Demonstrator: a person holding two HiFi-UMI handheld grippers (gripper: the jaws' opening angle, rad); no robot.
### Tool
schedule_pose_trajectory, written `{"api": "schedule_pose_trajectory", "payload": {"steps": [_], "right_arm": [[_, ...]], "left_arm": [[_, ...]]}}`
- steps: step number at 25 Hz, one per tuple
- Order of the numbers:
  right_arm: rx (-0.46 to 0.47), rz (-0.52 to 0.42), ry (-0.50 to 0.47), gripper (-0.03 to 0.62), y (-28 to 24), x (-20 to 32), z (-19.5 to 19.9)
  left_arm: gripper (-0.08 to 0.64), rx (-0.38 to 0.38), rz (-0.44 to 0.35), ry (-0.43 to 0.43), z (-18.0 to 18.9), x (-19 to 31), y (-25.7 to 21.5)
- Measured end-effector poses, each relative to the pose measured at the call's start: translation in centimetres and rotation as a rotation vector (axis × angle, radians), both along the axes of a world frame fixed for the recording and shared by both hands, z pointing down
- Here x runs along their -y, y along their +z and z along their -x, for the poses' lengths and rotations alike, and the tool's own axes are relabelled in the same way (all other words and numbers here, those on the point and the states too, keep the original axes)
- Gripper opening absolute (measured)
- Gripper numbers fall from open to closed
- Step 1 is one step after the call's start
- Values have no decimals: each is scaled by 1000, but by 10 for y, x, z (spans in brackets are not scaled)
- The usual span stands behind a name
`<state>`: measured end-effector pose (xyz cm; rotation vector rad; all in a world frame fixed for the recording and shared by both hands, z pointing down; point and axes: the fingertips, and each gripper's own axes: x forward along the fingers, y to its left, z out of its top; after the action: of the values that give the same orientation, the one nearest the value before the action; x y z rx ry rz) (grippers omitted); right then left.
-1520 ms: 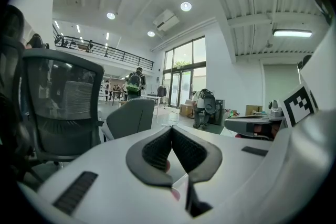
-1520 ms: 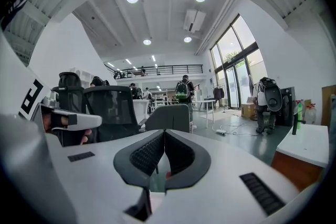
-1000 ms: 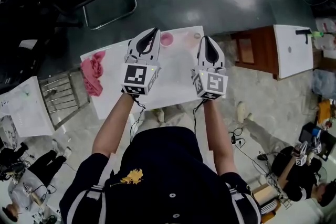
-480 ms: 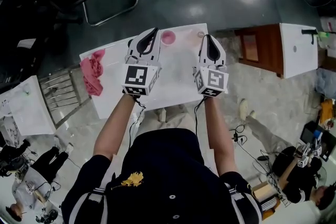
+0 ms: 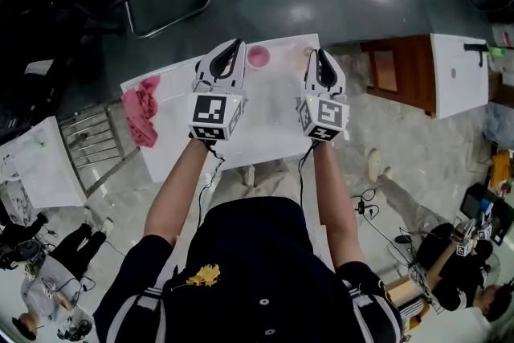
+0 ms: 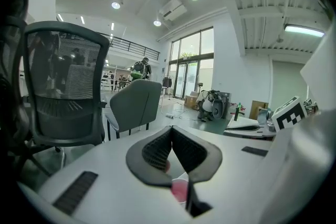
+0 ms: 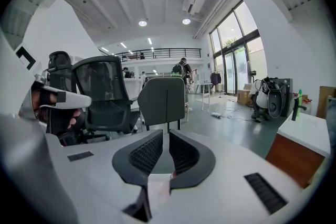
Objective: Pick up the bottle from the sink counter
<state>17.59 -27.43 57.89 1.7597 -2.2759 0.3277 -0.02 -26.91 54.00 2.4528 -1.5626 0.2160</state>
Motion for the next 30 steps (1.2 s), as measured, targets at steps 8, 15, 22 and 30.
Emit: {"api": "schedule_pose_trajectory", "payload": {"steps": [8, 15, 22, 30], "right_arm": [[-8, 61, -5, 134, 30, 7, 2], [-36, 121, -11, 237, 62, 16, -4], [-57, 195, -34, 335, 104, 19, -5], [-96, 272, -49, 397, 155, 21, -8]], "left_arm": [[18, 8, 17, -3, 2, 5, 10], [18, 8, 24, -3, -2, 5, 10], [18, 4, 23, -5, -4, 4, 11], [18, 4, 34, -4, -9, 1, 17]]}}
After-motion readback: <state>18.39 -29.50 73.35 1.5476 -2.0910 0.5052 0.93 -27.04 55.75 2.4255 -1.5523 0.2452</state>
